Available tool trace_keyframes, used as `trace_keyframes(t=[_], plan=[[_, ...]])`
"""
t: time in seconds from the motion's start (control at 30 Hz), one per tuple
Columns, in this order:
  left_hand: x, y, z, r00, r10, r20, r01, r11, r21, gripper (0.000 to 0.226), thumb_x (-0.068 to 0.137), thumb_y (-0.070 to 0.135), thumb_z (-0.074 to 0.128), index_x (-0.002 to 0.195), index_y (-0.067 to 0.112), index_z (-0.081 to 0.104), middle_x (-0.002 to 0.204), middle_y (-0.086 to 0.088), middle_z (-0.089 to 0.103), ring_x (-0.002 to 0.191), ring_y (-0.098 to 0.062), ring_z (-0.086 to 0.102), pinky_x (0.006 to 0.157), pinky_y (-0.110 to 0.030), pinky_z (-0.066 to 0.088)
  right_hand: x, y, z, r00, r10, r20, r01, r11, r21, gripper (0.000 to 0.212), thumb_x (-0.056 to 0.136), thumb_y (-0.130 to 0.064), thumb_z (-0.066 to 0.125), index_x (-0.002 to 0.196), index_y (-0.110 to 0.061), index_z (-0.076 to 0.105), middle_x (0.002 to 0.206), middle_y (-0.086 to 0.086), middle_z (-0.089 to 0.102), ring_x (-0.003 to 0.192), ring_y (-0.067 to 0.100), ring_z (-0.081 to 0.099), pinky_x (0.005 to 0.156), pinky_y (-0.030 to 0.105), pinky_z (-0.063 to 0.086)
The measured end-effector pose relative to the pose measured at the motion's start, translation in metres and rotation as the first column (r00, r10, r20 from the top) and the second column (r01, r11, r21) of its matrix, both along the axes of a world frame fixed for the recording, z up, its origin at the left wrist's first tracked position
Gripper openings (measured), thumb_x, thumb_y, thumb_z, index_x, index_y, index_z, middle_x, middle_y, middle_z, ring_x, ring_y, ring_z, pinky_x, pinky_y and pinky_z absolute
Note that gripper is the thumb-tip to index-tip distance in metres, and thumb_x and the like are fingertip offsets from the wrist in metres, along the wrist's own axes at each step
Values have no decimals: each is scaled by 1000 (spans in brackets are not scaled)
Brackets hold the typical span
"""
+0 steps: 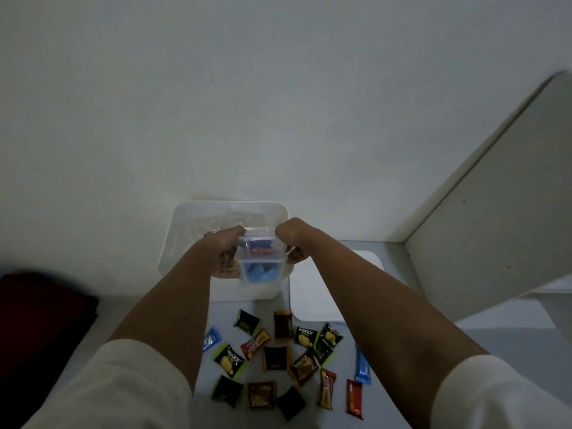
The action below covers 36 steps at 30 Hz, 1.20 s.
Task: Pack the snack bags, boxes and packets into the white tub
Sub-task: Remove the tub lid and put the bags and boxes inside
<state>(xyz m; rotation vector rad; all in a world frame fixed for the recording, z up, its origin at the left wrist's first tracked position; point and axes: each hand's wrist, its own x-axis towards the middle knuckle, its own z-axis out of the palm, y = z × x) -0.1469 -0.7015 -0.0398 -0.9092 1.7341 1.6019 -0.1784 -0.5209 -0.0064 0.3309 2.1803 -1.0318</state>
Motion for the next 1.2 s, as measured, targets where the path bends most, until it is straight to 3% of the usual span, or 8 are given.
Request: trace_keyframes(t=[0.17, 0.3, 0.47, 0.63, 0.77, 0.87, 1.03, 1.2], plan=[[-31, -16, -22, 988, -118, 102, 124, 991, -49, 60, 81, 67, 66, 89, 7, 68, 68, -7, 60, 56, -17, 56, 62, -34, 59, -22, -18, -17, 995, -24, 92, 19, 998, 58, 30, 98, -29, 57, 116, -5, 55, 109, 18, 64, 83, 29, 66, 51, 33, 55], [-45, -18, -38, 982, -142, 126, 148, 988, -39, 41, 89, 46, 69, 74, 9, 58, 48, -4, 51, 51, -19, 49, 76, -42, 60, -35, -37, -29, 983, 8, 184, -29, 994, 109, 40, 95, -35, 65, 120, -7, 52, 124, 20, 56, 105, 40, 62, 74, 46, 57], [-46, -23, -70, 989, -123, 79, 122, 992, 13, 43, 85, 44, 76, 98, 6, 63, 80, -13, 69, 71, -27, 69, 75, -42, 61, -32, -49, -19, 936, 63, 346, -106, 989, 107, 42, 100, -33, 61, 133, -10, 49, 120, 20, 50, 129, 42, 49, 102, 51, 44], [-48, -29, -93, 994, -109, -18, 108, 992, -64, 50, 80, 49, 78, 104, 7, 66, 97, -16, 74, 88, -31, 73, 77, -43, 62, -38, -53, -22, 930, 98, 355, -164, 973, 161, 39, 94, -36, 70, 105, -4, 50, 100, 18, 52, 117, 43, 54, 104, 55, 48], [-42, -17, -106, 976, -126, -178, 98, 982, -159, 43, 87, 38, 76, 105, 0, 67, 105, -14, 69, 82, -25, 66, 76, -34, 62, -37, -52, -49, 968, 188, 168, -215, 963, 161, 74, 92, -38, 71, 150, -11, 34, 140, 23, 47, 130, 43, 49, 106, 52, 48], [-38, -12, -112, 967, -174, -186, 144, 976, -163, 48, 90, 33, 74, 123, -1, 64, 115, -17, 71, 84, -26, 68, 69, -30, 58, -31, -54, -81, 979, 196, 53, -203, 959, 200, 90, 86, -45, 75, 153, -15, 22, 145, 19, 45, 130, 42, 49, 102, 50, 49], [-38, -11, -113, 939, -264, -221, 202, 942, -268, 17, 89, 25, 75, 96, 10, 68, 98, -16, 71, 68, -19, 63, 59, -27, 53, -22, -62, -115, 882, 453, -133, -310, 767, 561, 72, 82, -49, 73, 141, -16, 47, 138, 17, 45, 123, 34, 54, 97, 41, 51], [-36, -8, -113, 929, -295, -224, 204, 913, -354, 23, 86, 27, 77, 70, 18, 63, 71, -8, 66, 62, -22, 62, 62, -38, 57, -15, -58, -103, 811, 567, -143, -367, 684, 630, 45, 90, -40, 71, 125, -13, 64, 122, 9, 64, 114, 26, 62, 91, 32, 50]])
